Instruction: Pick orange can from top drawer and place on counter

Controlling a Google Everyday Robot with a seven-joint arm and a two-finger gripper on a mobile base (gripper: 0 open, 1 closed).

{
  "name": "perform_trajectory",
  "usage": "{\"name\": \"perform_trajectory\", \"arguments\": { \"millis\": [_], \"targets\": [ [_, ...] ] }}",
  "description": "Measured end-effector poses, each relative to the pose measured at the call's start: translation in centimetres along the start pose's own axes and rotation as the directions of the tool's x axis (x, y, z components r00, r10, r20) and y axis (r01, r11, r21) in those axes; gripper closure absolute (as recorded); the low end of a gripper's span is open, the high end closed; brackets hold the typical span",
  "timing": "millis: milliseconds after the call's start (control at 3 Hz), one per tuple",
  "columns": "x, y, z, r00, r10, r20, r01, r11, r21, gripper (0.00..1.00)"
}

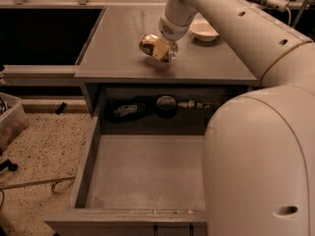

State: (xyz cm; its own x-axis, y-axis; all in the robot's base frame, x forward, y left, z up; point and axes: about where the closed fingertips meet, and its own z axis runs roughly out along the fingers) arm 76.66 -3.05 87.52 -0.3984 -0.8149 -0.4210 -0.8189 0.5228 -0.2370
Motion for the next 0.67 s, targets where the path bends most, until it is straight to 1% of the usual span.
{"name": "perform_trajectory", "arguments": {
  "millis": [333,667],
  "targets": [
    [0.57,0.53,2.02,1.0,0.01,0.006,-0.01,0.999,-0.043,1.0],
    [0.42,1.48,2.86,0.999,-0.002,0.048,0.007,0.9959,-0.091,0.82]
  ]
}}
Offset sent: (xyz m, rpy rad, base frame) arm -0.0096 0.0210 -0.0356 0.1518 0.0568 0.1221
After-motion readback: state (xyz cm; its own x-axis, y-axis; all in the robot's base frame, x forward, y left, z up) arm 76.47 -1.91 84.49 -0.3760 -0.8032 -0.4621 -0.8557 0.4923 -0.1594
